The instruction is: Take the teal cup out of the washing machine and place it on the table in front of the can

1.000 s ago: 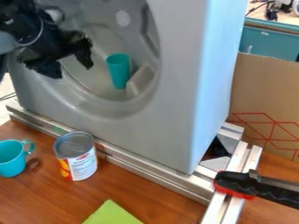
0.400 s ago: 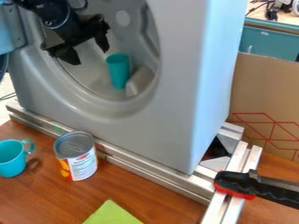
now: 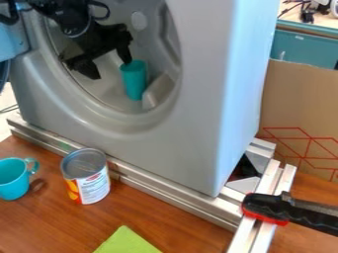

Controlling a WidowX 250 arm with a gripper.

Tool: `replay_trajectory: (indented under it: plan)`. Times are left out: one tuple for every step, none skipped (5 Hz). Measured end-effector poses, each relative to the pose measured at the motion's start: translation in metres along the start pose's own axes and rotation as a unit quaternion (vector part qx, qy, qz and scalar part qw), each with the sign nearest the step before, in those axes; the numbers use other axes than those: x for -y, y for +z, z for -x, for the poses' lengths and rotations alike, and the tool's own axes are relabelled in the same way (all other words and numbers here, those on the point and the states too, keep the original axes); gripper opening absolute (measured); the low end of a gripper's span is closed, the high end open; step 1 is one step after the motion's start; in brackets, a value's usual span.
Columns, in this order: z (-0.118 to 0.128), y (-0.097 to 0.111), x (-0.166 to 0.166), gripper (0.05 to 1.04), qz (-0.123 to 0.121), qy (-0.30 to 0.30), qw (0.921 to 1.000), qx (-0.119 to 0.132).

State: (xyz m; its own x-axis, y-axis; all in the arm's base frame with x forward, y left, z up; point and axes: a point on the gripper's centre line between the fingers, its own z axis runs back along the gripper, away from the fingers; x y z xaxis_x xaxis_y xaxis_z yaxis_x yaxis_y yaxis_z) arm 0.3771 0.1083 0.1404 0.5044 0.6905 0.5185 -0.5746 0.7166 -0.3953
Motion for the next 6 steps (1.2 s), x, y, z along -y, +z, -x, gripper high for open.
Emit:
replay_trajectory:
  plan:
    - [0.004, -0.016, -0.005, 1.000, -0.013, 0.000, 0.9997, -0.021]
    - [0.011, -0.026, -0.009, 1.000, -0.027, -0.009, 0.9990, -0.034]
    - [0.019, -0.032, -0.006, 0.964, -0.025, -0.007, 0.9988, -0.041]
    - [0.024, -0.032, -0.003, 0.688, -0.028, -0.009, 0.9984, -0.047]
    - [0.026, -0.021, 0.004, 0.391, -0.025, -0.017, 0.9987, -0.041]
    - [0.020, -0.005, 0.009, 0.178, -0.015, -0.020, 0.9993, -0.027]
